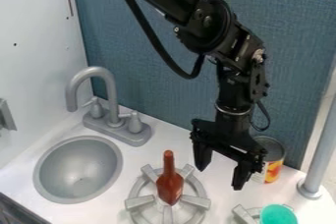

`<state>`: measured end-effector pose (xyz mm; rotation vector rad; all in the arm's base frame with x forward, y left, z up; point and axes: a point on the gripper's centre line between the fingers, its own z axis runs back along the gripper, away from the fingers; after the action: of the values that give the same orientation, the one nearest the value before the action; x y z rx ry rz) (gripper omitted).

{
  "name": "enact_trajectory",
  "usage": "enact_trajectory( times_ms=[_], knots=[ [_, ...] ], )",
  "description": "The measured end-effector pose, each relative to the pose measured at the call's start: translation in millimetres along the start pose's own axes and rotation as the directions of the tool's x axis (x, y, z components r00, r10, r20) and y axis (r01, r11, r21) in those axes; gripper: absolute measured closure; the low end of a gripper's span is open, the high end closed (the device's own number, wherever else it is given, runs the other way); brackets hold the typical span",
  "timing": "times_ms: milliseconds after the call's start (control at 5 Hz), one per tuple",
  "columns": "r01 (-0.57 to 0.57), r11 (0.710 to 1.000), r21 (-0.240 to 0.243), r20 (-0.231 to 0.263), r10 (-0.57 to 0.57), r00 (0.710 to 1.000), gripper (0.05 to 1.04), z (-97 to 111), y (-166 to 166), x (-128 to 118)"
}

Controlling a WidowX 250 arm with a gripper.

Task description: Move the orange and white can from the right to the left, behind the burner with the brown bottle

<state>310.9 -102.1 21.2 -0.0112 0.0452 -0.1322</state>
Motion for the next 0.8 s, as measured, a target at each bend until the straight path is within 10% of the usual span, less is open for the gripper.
enact_trajectory(
  times_ms=[400,800],
  knots=[
    [0.023,1.0,-0.001,-0.028,-0.023,0.999,0.083,-23.0,-1.4,12.2],
    [0.059,0.998,0.039,0.094,-0.062,0.994,0.083,-38.4,-6.1,64.3]
  ],
)
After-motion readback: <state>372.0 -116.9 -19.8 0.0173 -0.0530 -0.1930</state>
